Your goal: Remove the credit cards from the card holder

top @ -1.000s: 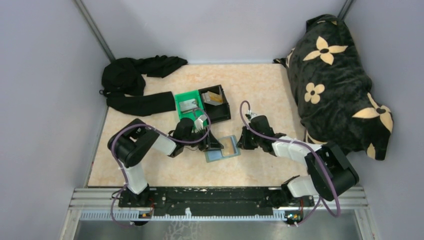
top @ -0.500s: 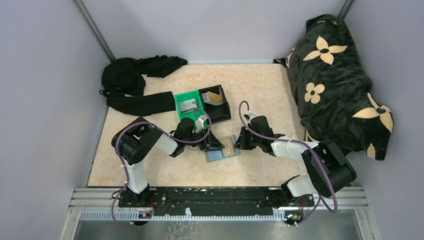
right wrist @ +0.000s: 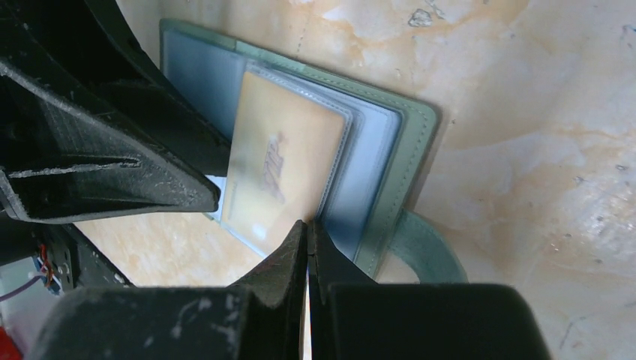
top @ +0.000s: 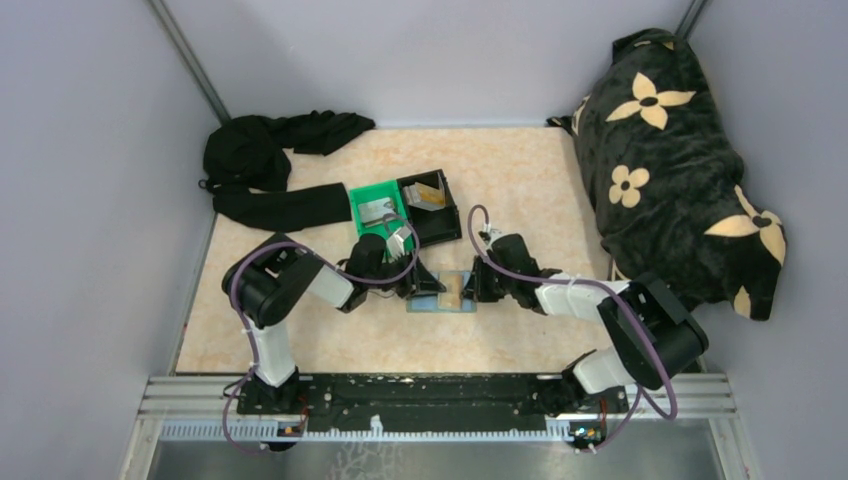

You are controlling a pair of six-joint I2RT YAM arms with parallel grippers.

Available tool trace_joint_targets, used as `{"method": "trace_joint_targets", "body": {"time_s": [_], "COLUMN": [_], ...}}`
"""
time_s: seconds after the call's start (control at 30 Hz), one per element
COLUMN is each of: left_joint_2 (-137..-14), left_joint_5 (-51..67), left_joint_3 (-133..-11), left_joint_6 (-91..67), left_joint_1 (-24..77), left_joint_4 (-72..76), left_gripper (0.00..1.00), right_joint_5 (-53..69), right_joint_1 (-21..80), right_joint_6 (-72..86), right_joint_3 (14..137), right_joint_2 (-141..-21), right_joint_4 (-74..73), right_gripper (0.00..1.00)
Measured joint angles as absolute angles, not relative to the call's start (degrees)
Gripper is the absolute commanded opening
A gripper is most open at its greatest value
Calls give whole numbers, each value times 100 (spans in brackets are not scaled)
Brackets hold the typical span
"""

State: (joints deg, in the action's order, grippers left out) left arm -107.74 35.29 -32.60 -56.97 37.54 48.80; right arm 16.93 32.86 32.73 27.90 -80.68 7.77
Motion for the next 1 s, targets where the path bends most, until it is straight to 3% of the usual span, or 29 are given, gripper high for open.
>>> {"method": "trace_joint_targets", "body": {"time_s": [0.67, 0.73, 0.8, 0.87, 1.0], "left_joint_2": [-10829, -10827, -10801, -10798, -10777], "left_joint_5": [3400, 3345, 3253, 3109, 3052], "left_joint_3": [-3253, -3253, -3253, -3253, -3253], "left_joint_6": [-5680, -5642, -5544, -5463, -5384], "left_joint_1": [3562, 3522, 3503, 3496, 3492], "left_joint_4": [4960, 4978, 4947, 4869, 4805], "left_gripper": [39, 32, 12, 0, 0], "right_joint_5": [1780, 1855, 1927, 1977, 2023], "right_joint_1": [3422, 3422, 3422, 3422, 3422], "right_joint_6": [3361, 3365, 3369, 3367, 3365], "right_joint_3": [3347, 3448, 3511, 3544, 3570], "right_joint_2": [-8560, -8670, -8753, -8796, -8831], "right_joint_4": [499, 484, 480, 480, 473], "right_gripper": [0, 0, 0, 0, 0]}}
